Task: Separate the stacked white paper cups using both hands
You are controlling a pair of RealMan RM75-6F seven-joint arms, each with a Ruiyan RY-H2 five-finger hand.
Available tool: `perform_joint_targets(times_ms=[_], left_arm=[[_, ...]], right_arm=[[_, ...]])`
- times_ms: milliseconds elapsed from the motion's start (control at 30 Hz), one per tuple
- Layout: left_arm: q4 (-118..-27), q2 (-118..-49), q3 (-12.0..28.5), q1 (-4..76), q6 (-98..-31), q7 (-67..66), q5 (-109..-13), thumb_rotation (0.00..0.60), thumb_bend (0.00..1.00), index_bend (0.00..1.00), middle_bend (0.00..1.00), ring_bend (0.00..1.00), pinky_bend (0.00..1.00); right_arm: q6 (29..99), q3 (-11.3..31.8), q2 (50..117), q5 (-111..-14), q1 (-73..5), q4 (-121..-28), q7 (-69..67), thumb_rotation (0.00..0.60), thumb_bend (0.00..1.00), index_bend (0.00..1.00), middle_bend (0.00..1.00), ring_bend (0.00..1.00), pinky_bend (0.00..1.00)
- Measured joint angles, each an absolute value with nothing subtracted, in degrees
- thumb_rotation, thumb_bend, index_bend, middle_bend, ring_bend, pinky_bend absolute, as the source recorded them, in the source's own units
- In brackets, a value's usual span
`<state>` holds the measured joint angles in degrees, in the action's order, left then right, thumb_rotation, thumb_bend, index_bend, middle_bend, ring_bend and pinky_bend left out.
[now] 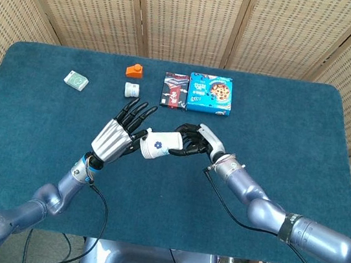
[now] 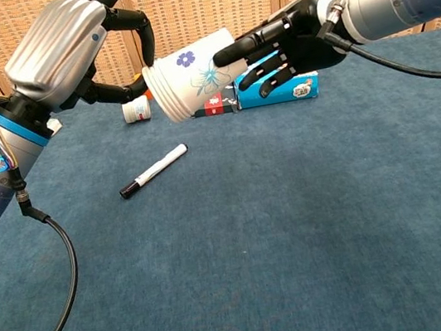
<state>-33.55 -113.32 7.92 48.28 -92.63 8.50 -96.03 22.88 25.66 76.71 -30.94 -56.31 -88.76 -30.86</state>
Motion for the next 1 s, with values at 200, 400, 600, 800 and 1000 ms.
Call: perform_joint_targets(times_ms=[200, 400, 600, 800, 1000], left_arm=[[-33.68, -112.98, 7.68, 47.99, -92.91, 8.56, -95.70, 0.600, 0.60, 0.72, 0.05, 0.00, 0.00], [-34.32, -111.92, 7.33, 46.23, -94.87, 9.07, -95.43, 0.600, 0.60, 0.72, 0.06, 0.00, 0.00], [-34.89, -109.12, 6.76, 43.33, -96.39, 10.17, -94.84, 0.600, 0.60, 0.72, 0.06, 0.00, 0.00], [-35.83, -104.28, 5.75, 41.17, -97.46, 11.09, -94.93, 0.600, 0.60, 0.72, 0.06, 0.00, 0.00], [-41.38, -93.68, 2.39, 39.97, -92.62, 9.68, -96.07, 0.600, 0.60, 0.72, 0.06, 0.00, 0.00]], right_arm=[[22.85, 25.78, 76.37, -31.54, -55.69, -88.59, -31.32, 0.600, 0.45, 0.55, 0.65, 0.53, 0.65], [22.57, 26.85, 75.16, -32.42, -54.25, -88.02, -32.43, 0.600, 0.46, 0.55, 0.65, 0.53, 0.65], [21.64, 27.68, 72.96, -34.07, -52.22, -86.51, -33.19, 0.600, 0.46, 0.55, 0.65, 0.53, 0.65], [21.90, 26.76, 71.59, -36.51, -50.30, -85.08, -32.45, 0.600, 0.46, 0.55, 0.65, 0.53, 0.65], [27.42, 22.86, 71.47, -43.66, -48.80, -84.25, -25.61, 0.600, 0.46, 0.55, 0.65, 0.53, 0.65]])
